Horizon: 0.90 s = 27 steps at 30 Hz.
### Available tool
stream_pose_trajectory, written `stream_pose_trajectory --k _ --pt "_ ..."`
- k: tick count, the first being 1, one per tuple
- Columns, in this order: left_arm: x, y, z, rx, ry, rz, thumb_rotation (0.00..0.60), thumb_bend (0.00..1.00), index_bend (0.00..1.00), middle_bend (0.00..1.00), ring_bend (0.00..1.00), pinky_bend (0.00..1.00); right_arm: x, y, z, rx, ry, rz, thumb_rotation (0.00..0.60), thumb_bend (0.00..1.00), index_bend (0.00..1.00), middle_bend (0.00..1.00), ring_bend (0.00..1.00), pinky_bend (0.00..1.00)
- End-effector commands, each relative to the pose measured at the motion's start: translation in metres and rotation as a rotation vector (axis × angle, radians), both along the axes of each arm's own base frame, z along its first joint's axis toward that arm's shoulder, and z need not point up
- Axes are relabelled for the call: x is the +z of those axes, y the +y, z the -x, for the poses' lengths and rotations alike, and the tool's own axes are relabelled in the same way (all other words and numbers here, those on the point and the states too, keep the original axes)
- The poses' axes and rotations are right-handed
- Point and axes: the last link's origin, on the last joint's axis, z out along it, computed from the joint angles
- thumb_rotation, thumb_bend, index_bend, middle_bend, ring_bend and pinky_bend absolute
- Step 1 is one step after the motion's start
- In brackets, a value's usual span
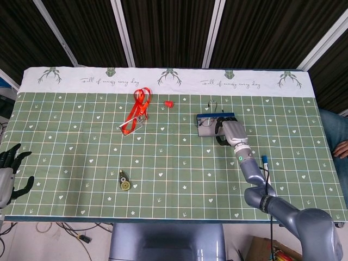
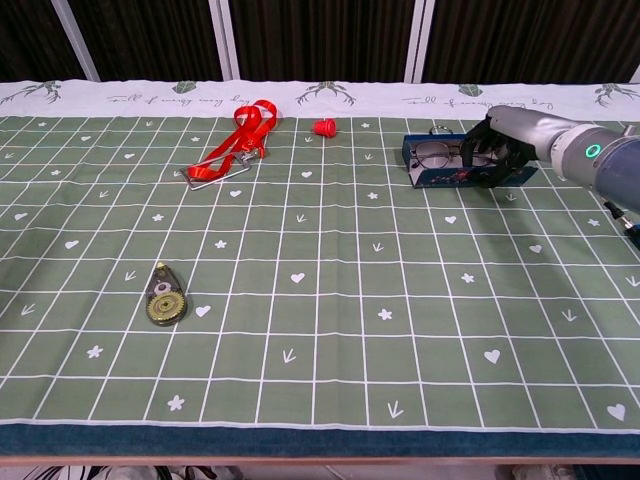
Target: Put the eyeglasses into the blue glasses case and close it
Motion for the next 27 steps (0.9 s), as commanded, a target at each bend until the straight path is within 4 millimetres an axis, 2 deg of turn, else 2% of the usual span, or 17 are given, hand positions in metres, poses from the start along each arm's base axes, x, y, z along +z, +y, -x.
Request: stream_pose_trajectory --k 1,14,27 --pt "-0.0001 0.0001 -0.0001 0.0 0.0 0.0 0.6 0.4 0.18 0.0 0.0 0.02 0.0011 0.0008 -0.0019 0.006 -0.008 -0.001 0.6 0.47 0.54 0.25 0.25 0.18" --pt "0.0 -0.0002 0.0001 -0.001 0.004 0.0 0.6 0.4 0.18 0.0 0.0 0.02 0.0037 0.0022 -0.0104 0.007 -0.045 -0.003 0.6 0.47 0.55 0.25 0.25 0.18" --pt "0.0 -0.0003 0.0 0.0 0.004 -0.001 0.6 0.4 0.19 0.0 0.0 0.02 0.0024 0.003 -0.0095 -0.012 -0.048 -0.014 0.6 0.49 0.63 0.26 0.25 0.18"
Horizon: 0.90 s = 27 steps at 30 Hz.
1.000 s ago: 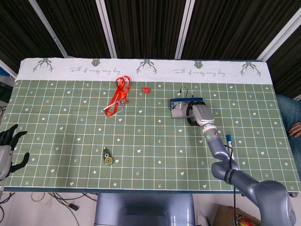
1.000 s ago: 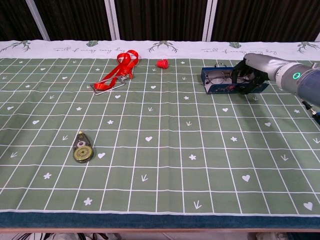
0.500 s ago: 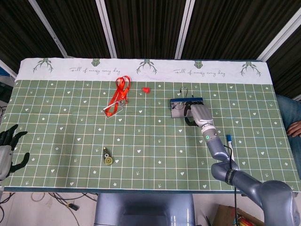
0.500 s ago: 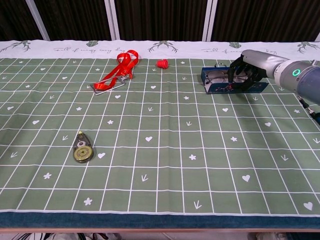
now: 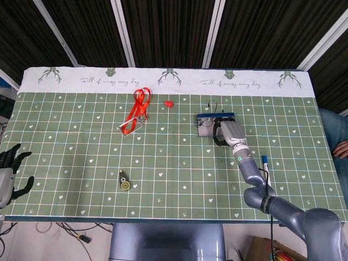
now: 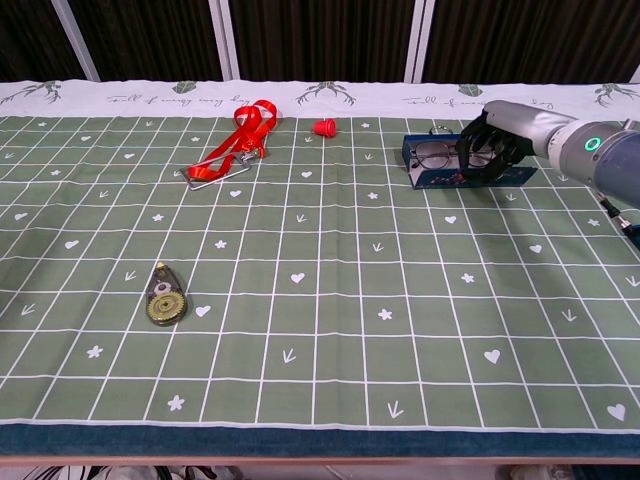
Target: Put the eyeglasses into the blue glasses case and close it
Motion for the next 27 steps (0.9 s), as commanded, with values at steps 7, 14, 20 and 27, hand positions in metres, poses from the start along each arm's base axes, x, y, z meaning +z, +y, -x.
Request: stream_pose_trajectory --k 7,14,20,27 --pt "0.0 0.0 0.0 0.0 0.002 0.001 0.6 0.4 0.19 0.0 0.0 0.02 0.001 0.001 -0.003 0.004 -0.018 -0.001 0.6 0.55 0.68 0.26 0.25 0.18" --pt "0.0 0.0 0.0 0.0 0.003 0.003 0.6 0.4 0.19 0.0 0.0 0.02 0.016 0.011 -0.01 0.063 -0.032 0.008 0.6 0.57 0.69 0.25 0.24 0.18" --pt "0.0 0.0 0.0 -0.005 0.006 0.006 0.6 0.4 0.19 0.0 0.0 0.02 0.029 0.035 -0.007 0.068 -0.002 -0.028 0.6 0.57 0.69 0.22 0.2 0.18" --pt "-0.001 0.0 -0.001 -0.006 0.009 0.009 0.6 0.4 0.19 0.0 0.0 0.02 0.041 0.054 -0.01 0.054 0.012 -0.055 0.6 0.57 0.69 0.21 0.19 0.18"
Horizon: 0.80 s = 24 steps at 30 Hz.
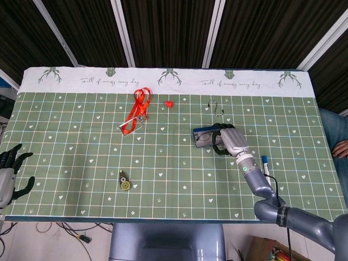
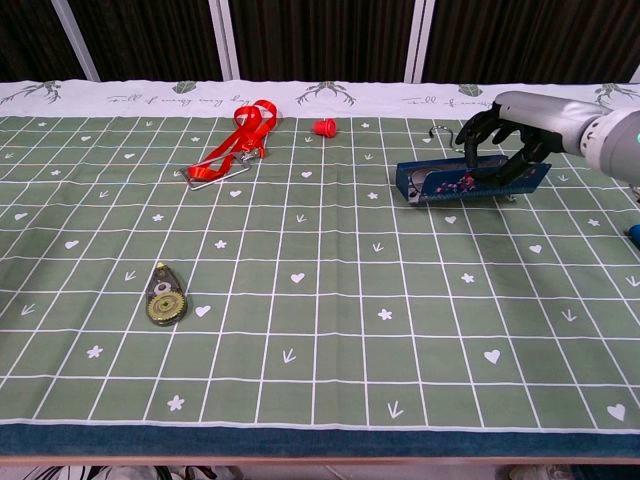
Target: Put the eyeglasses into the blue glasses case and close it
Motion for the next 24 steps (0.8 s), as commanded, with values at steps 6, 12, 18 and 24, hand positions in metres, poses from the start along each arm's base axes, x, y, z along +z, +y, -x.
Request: stream_pose_trajectory --k 6,12,18,24 --pt "0.0 0.0 0.0 0.001 0.001 -0.002 0.6 0.4 0.19 0.0 0.0 0.02 0.011 0.006 -0.003 -0.014 0.038 -0.016 0.6 0.57 0.7 0.2 0.18 0.18" --pt "0.0 0.0 0.0 0.001 0.004 -0.001 0.6 0.4 0.19 0.0 0.0 0.02 0.007 0.0 -0.012 -0.012 0.063 -0.045 0.6 0.57 0.7 0.19 0.16 0.18" --pt "0.0 0.0 0.0 0.002 0.002 -0.001 0.6 0.4 0.19 0.0 0.0 0.02 0.001 -0.01 -0.021 -0.018 0.072 -0.071 0.6 0.57 0.7 0.18 0.16 0.18" --pt "0.0 0.0 0.0 0.0 0.001 -0.001 0.6 0.4 0.19 0.0 0.0 0.02 -0.003 -0.021 -0.031 -0.018 0.086 -0.073 0.6 0.57 0.71 0.18 0.15 0.18"
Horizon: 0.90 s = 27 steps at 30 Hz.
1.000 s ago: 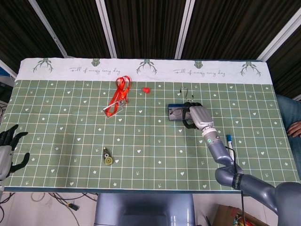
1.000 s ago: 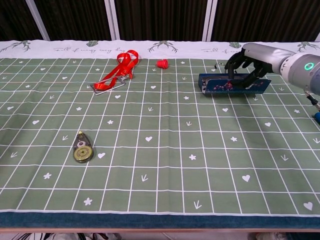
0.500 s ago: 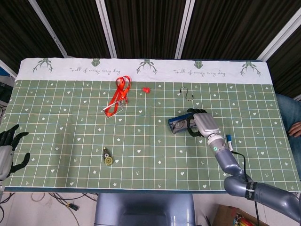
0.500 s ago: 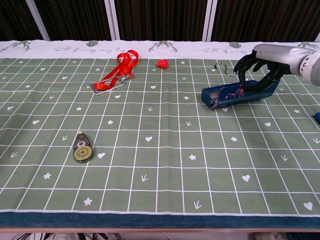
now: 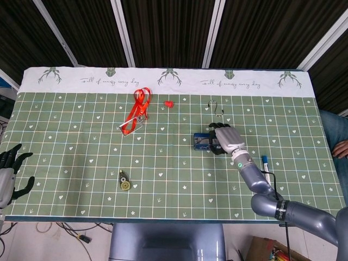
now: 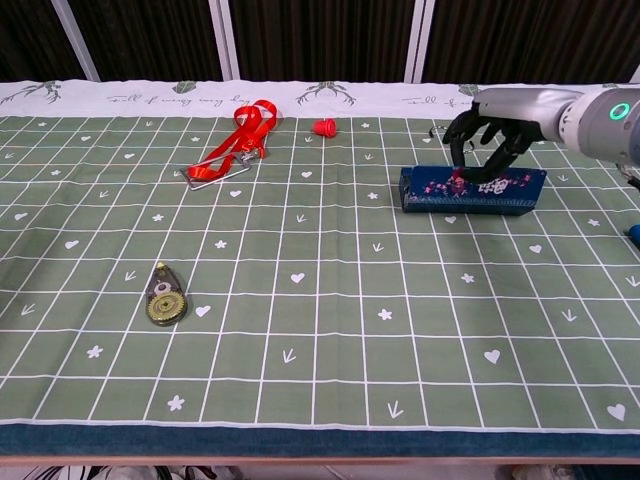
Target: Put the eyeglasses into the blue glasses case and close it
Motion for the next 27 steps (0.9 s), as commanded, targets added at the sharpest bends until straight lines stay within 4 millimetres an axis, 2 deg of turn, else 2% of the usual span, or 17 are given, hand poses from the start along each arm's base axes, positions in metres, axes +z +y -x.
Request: stream_pose_trajectory --k 1,14,27 --pt "0.0 0.0 0.0 0.0 -0.001 0.0 0.6 0.4 0.19 0.0 0.0 0.02 -0.002 -0.007 -0.006 0.0 0.01 0.002 0.6 0.57 0.71 0.17 0.15 0.18" --pt "0.001 0.0 0.0 -0.002 -0.002 0.001 0.6 0.4 0.19 0.0 0.0 0.02 -0.002 -0.026 -0.014 -0.038 0.024 0.03 0.6 0.57 0.71 0.17 0.15 0.18" --pt "0.001 0.0 0.0 0.0 -0.003 0.0 0.6 0.4 0.19 0.0 0.0 0.02 0.001 -0.039 -0.012 -0.075 0.028 0.052 0.6 0.57 0.71 0.17 0.15 0.18"
